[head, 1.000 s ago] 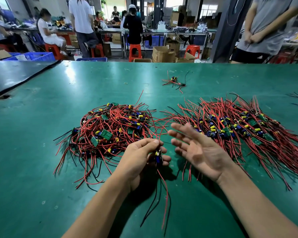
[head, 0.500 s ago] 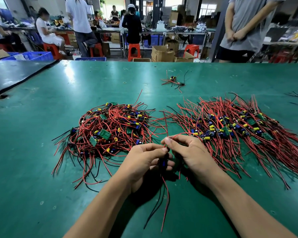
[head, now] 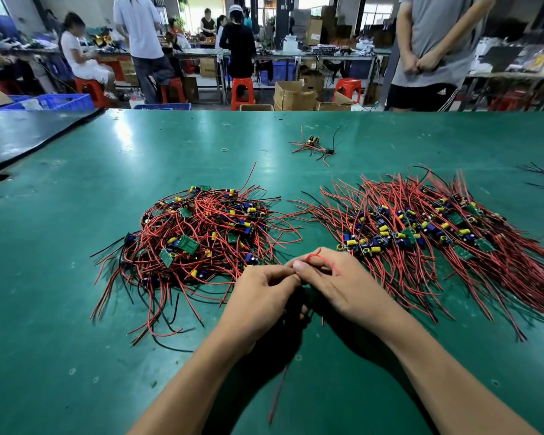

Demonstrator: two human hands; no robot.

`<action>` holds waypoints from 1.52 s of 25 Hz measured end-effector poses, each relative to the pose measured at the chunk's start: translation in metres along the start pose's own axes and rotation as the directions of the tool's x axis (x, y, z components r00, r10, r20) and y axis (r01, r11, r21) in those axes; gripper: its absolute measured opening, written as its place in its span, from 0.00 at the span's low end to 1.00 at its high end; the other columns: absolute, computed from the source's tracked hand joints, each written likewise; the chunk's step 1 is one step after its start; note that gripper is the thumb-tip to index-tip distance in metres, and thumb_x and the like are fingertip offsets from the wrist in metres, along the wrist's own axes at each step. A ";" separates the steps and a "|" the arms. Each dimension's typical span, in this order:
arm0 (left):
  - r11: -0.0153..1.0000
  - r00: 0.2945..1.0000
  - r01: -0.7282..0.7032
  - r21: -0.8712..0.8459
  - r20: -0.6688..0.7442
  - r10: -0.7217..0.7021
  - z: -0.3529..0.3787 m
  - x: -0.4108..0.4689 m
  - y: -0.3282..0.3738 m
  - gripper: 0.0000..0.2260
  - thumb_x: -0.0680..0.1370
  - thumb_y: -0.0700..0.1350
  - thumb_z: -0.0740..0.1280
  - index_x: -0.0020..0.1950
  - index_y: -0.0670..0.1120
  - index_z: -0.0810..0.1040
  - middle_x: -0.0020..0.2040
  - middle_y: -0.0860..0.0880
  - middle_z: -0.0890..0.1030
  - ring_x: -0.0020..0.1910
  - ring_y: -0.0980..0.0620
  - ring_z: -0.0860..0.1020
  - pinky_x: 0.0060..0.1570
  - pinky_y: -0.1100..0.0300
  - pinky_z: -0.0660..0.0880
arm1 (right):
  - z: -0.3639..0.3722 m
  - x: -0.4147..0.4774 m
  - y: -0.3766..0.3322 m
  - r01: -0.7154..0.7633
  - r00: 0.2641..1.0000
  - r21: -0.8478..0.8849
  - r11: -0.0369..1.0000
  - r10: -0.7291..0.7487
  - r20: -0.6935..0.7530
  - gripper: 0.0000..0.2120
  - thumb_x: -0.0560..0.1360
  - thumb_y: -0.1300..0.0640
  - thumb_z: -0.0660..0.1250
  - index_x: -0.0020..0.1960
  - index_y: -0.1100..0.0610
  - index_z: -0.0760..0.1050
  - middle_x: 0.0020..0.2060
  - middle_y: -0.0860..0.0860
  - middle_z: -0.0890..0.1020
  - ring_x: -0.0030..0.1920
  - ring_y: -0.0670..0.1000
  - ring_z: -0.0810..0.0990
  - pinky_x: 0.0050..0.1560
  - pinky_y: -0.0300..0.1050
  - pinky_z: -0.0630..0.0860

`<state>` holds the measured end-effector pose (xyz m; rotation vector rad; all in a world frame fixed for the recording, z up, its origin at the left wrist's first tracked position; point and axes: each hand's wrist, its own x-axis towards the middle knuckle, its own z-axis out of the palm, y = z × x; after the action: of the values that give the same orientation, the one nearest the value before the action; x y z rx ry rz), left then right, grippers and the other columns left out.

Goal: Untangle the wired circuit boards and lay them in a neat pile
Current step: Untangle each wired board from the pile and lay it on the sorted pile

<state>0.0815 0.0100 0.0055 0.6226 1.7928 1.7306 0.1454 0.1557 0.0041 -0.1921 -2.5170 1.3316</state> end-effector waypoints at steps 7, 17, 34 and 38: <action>0.983 0.997 0.000 -0.184 0.078 0.015 0.004 -0.001 0.011 0.06 0.78 0.35 0.66 0.43 0.37 0.81 0.33 0.44 0.80 0.27 0.50 0.77 0.28 0.62 0.76 | -0.008 0.007 -0.002 -0.162 0.938 0.657 0.736 0.322 -0.130 0.12 0.67 0.49 0.75 0.37 0.59 0.83 0.25 0.52 0.67 0.24 0.47 0.63 0.30 0.41 0.57; 0.988 0.968 0.041 -0.151 0.252 -0.001 -0.001 -0.003 0.015 0.05 0.78 0.36 0.68 0.45 0.37 0.82 0.34 0.44 0.81 0.29 0.51 0.78 0.29 0.62 0.76 | -0.025 0.013 -0.008 -0.156 0.864 0.926 0.343 0.502 -0.041 0.13 0.72 0.51 0.71 0.35 0.59 0.78 0.25 0.46 0.67 0.19 0.42 0.61 0.25 0.35 0.58; 0.943 0.988 0.153 -0.297 0.070 -0.138 -0.002 -0.002 0.015 0.06 0.79 0.36 0.66 0.43 0.39 0.80 0.35 0.40 0.81 0.27 0.47 0.79 0.27 0.61 0.77 | 0.003 -0.001 -0.016 -0.332 0.933 0.714 0.617 0.326 0.151 0.21 0.69 0.46 0.75 0.50 0.64 0.81 0.29 0.54 0.73 0.25 0.50 0.73 0.27 0.41 0.76; 0.937 0.984 0.171 -0.305 0.099 -0.148 -0.005 -0.002 0.017 0.04 0.77 0.36 0.67 0.44 0.36 0.80 0.34 0.39 0.80 0.26 0.47 0.78 0.26 0.61 0.76 | -0.003 0.000 -0.010 -0.313 0.940 0.667 0.676 0.321 0.115 0.13 0.70 0.51 0.75 0.46 0.61 0.84 0.29 0.55 0.74 0.28 0.50 0.71 0.31 0.41 0.73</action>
<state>0.0788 0.0057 0.0227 0.3900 1.4336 1.8024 0.1461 0.1524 0.0134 -0.4863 -1.8509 2.2850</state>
